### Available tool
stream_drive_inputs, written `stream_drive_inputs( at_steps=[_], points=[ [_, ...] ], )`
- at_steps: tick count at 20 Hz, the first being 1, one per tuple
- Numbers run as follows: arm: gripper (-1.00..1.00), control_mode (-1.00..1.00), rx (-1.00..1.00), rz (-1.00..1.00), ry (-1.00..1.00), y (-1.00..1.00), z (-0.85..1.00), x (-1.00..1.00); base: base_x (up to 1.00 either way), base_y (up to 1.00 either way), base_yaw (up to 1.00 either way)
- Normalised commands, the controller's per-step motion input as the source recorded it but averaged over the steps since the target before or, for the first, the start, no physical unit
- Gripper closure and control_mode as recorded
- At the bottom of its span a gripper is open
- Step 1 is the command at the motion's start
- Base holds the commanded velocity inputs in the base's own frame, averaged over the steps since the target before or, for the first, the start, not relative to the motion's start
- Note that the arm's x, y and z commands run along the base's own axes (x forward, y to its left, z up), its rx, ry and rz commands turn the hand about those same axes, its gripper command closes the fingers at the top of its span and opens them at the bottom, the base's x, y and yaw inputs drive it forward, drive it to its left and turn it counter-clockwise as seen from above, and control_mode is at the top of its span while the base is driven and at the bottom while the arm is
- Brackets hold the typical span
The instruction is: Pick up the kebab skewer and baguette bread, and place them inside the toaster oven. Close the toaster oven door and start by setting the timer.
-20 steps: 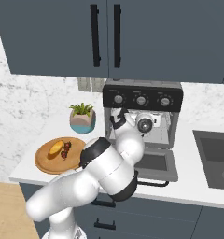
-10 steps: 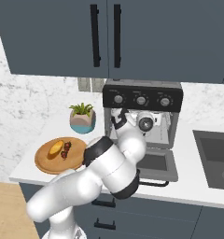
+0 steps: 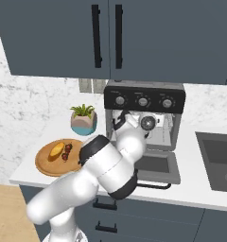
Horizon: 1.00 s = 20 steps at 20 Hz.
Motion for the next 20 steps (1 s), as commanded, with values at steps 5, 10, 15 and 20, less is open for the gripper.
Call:
stream_drive_inputs(
  at_steps=[5,10,15,20],
  points=[
    [-1.0,-1.0,0.01,0.0,0.05,-0.05,-0.78,-0.54,0.0,0.0,0.0],
    [-1.0,-1.0,0.0,0.0,0.02,0.0,-0.82,-0.49,0.0,0.0,0.0],
    [-1.0,-1.0,0.0,0.0,0.07,0.0,-0.8,-0.41,0.0,0.0,0.0],
    [-1.0,-1.0,0.0,0.0,0.11,0.0,-0.75,-0.36,0.0,0.0,0.0]
  ],
)
